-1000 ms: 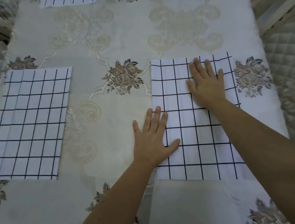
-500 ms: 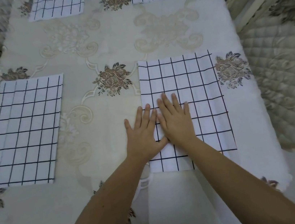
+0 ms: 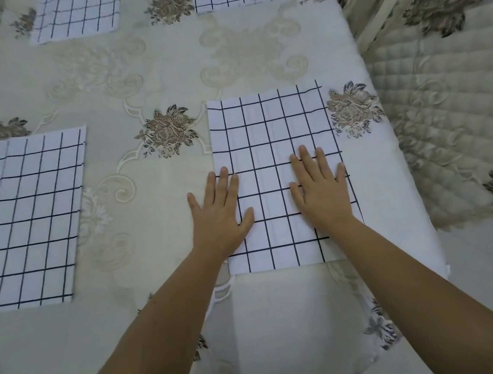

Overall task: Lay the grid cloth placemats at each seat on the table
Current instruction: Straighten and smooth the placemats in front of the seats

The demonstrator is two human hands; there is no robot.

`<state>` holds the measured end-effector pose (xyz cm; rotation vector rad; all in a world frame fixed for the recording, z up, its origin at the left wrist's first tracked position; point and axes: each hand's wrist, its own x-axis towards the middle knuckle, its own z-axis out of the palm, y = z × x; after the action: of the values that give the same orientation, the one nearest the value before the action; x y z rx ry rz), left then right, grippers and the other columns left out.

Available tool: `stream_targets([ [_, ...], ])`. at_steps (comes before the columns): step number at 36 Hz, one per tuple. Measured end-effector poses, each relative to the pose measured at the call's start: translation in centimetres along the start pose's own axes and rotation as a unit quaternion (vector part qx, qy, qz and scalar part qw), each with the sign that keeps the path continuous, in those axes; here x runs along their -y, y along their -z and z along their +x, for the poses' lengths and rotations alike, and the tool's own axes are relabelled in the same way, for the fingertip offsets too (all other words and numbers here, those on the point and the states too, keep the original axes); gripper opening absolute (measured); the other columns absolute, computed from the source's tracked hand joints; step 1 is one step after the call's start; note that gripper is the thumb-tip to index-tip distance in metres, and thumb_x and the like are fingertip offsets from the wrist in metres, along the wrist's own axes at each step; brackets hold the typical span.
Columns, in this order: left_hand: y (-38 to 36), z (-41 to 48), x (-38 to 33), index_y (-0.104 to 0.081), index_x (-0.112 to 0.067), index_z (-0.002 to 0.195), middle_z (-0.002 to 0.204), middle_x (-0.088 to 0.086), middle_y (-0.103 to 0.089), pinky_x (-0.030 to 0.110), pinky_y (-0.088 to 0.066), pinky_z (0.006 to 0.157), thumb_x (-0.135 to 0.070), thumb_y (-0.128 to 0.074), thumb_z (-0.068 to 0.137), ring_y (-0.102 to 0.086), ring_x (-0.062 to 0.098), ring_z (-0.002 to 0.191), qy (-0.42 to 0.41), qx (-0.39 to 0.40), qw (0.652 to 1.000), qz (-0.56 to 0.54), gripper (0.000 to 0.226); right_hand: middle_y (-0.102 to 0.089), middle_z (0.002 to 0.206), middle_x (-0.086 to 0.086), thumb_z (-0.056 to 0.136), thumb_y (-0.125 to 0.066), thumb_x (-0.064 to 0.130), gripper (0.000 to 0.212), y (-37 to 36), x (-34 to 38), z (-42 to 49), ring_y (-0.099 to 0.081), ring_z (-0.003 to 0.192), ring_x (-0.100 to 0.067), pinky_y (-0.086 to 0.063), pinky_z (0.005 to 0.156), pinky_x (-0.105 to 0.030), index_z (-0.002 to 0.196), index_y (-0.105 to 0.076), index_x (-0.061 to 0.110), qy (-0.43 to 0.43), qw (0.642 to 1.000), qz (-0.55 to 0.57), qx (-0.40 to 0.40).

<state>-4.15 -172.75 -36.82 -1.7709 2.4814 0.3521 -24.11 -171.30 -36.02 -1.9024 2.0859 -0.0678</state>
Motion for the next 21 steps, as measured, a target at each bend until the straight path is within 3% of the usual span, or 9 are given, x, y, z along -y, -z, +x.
stream_targets([
  [4,0.5,0.1,-0.3,-0.008,-0.016,0.150,0.159,0.004,0.001,0.062,-0.013,0.108,-0.056,-0.001,0.078,0.001,0.026,0.146,0.005,0.027,0.999,0.020,0.083,-0.010,0.158,-0.001,0.087,0.001,0.043,0.069,0.3,0.5,0.1,-0.006,0.146,-0.028,-0.011,0.111,-0.059,0.149,-0.016,0.018,-0.005,1.000,-0.012,0.015],
  [6,0.9,0.1,-0.5,-0.006,-0.015,0.150,0.159,0.005,0.004,0.060,-0.011,0.110,-0.056,0.005,0.075,0.004,0.026,0.146,0.005,0.034,0.999,0.025,0.087,-0.002,0.159,-0.002,0.098,-0.012,0.036,0.056,0.6,0.8,0.3,0.001,0.147,-0.027,-0.008,0.113,-0.057,0.150,-0.010,0.016,-0.018,0.999,-0.013,0.030],
  [9,1.7,-0.3,-0.9,-0.005,-0.016,0.150,0.158,0.009,0.005,0.056,-0.004,0.113,-0.057,0.007,0.074,0.006,0.028,0.146,0.015,0.022,1.000,-0.005,0.087,0.000,0.159,-0.006,0.101,-0.028,0.027,0.055,1.6,2.1,0.3,0.004,0.146,-0.026,-0.004,0.115,-0.054,0.150,-0.006,0.013,-0.038,0.998,0.035,0.030],
  [12,2.9,-1.2,-1.1,-0.004,-0.015,0.150,0.158,0.010,0.007,0.053,0.000,0.114,-0.054,0.009,0.075,0.007,0.027,0.146,0.039,0.001,0.999,-0.037,0.086,-0.014,0.157,-0.010,0.099,-0.034,0.021,0.053,2.2,3.9,-0.1,-0.007,0.146,-0.027,-0.010,0.116,-0.051,0.148,-0.017,0.009,-0.023,0.996,0.087,-0.009],
  [14,3.5,-2.0,-1.0,-0.007,-0.013,0.150,0.158,0.010,0.006,0.052,-0.001,0.115,-0.051,0.008,0.075,0.006,0.026,0.146,0.048,-0.001,0.998,-0.051,0.086,-0.030,0.150,-0.015,0.097,-0.040,0.015,0.049,2.3,5.4,-0.4,-0.024,0.141,-0.029,-0.024,0.114,-0.046,0.143,-0.030,0.004,0.005,0.991,0.129,-0.047],
  [17,4.2,-3.3,0.1,-0.024,-0.008,0.146,0.157,0.012,-0.008,0.048,-0.006,0.116,-0.040,-0.014,0.088,-0.005,0.026,0.146,0.058,-0.021,0.992,-0.108,0.068,-0.046,0.135,-0.014,0.094,-0.043,0.010,0.041,2.6,8.1,-0.9,-0.041,0.125,-0.026,-0.039,0.099,-0.035,0.135,-0.043,0.003,0.018,0.979,0.194,-0.065],
  [21,4.7,-4.9,2.9,-0.048,0.000,0.131,0.146,0.018,-0.038,0.043,-0.024,0.111,-0.010,-0.049,0.090,-0.033,0.031,0.136,0.083,-0.095,0.974,-0.186,0.043,-0.049,0.125,-0.011,0.094,-0.042,0.009,0.035,2.4,11.8,-1.2,-0.045,0.116,-0.024,-0.046,0.085,-0.036,0.128,-0.048,0.006,0.014,0.975,0.218,-0.042],
])
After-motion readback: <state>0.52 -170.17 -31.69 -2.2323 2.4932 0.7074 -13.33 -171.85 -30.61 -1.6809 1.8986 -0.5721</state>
